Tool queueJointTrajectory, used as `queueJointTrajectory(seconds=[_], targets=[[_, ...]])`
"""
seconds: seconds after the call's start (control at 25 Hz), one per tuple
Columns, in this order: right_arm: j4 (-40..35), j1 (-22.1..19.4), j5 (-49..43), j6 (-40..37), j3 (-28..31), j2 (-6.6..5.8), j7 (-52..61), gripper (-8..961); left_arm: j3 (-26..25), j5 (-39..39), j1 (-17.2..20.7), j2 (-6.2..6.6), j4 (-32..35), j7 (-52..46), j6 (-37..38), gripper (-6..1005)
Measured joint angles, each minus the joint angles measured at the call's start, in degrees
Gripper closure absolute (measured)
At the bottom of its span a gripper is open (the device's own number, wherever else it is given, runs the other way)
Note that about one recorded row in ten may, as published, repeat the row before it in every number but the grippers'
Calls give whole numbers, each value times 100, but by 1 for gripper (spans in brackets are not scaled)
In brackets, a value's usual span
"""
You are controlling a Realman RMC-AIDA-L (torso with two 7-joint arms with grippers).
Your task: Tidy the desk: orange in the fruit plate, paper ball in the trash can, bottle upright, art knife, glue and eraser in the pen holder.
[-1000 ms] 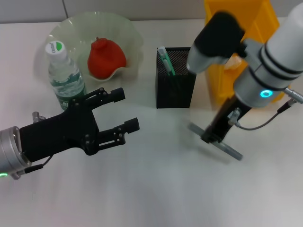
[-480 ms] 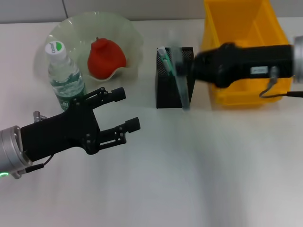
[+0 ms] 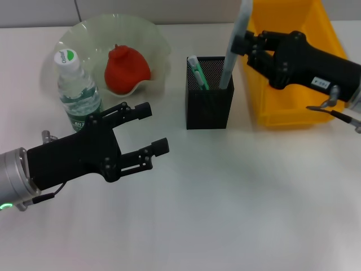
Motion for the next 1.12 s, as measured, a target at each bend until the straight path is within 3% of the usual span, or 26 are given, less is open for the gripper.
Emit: queueJointTrajectory(seconds=[0.48,1.12], targets=[[602,231,259,361,4,16,-1228,822,9,0,-4,-12,0,0,-92,217],[1237,727,308,1197,-73,25,-1606,810,39,0,-69,-19,0,0,-200,217]])
